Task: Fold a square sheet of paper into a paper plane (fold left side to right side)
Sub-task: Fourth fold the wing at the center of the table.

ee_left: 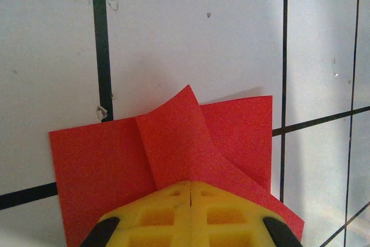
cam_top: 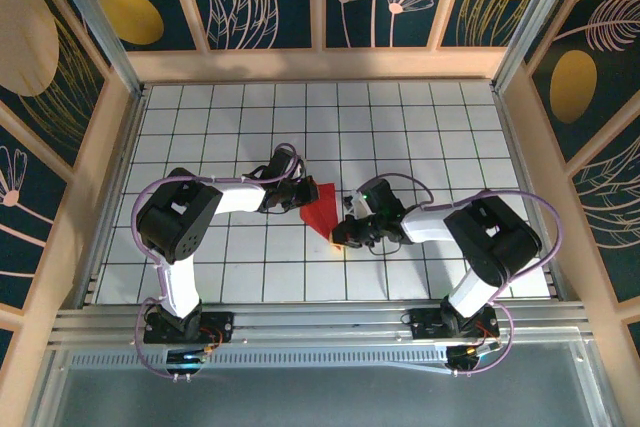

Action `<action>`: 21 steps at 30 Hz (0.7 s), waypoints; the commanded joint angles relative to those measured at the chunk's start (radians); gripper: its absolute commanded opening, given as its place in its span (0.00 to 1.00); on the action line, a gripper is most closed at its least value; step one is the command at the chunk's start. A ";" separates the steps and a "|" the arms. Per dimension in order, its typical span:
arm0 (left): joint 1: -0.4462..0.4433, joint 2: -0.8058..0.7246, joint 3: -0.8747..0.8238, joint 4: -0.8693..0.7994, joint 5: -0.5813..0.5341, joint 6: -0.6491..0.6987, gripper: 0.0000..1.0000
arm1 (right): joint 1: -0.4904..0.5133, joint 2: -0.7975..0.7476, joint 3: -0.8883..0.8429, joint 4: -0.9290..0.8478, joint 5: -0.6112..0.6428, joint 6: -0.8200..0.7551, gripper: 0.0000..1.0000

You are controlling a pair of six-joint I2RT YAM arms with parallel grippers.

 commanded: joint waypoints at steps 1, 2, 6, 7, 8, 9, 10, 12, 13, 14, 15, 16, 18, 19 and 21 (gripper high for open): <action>-0.004 0.058 -0.017 -0.120 -0.057 0.011 0.02 | -0.020 -0.020 0.035 0.002 -0.016 -0.012 0.00; -0.003 0.058 -0.016 -0.120 -0.057 0.011 0.02 | -0.022 -0.009 0.046 -0.006 -0.013 -0.022 0.00; -0.003 0.056 -0.018 -0.119 -0.057 0.009 0.02 | -0.019 0.028 0.066 -0.006 -0.018 -0.029 0.00; -0.004 0.057 -0.018 -0.119 -0.057 0.009 0.02 | -0.020 0.033 0.067 -0.002 -0.018 -0.029 0.00; -0.003 0.057 -0.018 -0.120 -0.058 0.011 0.02 | -0.018 0.039 0.067 -0.002 -0.017 -0.029 0.00; -0.003 0.057 -0.017 -0.120 -0.058 0.010 0.02 | -0.016 0.043 0.068 -0.001 -0.015 -0.029 0.00; -0.004 0.056 -0.017 -0.121 -0.059 0.011 0.02 | -0.016 0.045 0.067 -0.001 -0.013 -0.029 0.00; -0.004 0.057 -0.015 -0.122 -0.059 0.011 0.02 | -0.014 0.049 0.061 0.001 -0.012 -0.029 0.00; -0.004 0.056 -0.015 -0.123 -0.059 0.013 0.02 | -0.012 0.050 0.058 0.001 -0.012 -0.027 0.00; -0.004 0.058 -0.014 -0.123 -0.059 0.013 0.02 | -0.011 0.051 0.054 0.001 -0.012 -0.027 0.00; -0.004 0.059 -0.014 -0.123 -0.059 0.012 0.02 | -0.010 0.050 0.052 -0.002 -0.012 -0.027 0.00; -0.003 0.058 -0.014 -0.124 -0.059 0.013 0.02 | -0.009 0.049 0.049 -0.005 -0.009 -0.027 0.00; -0.004 0.060 -0.014 -0.124 -0.059 0.013 0.02 | -0.007 0.044 0.042 -0.008 -0.004 -0.027 0.00; -0.004 0.061 -0.013 -0.124 -0.058 0.012 0.02 | -0.006 0.040 0.038 -0.011 0.000 -0.028 0.00; -0.004 0.061 -0.012 -0.125 -0.059 0.012 0.02 | -0.005 0.035 0.032 -0.018 0.005 -0.030 0.00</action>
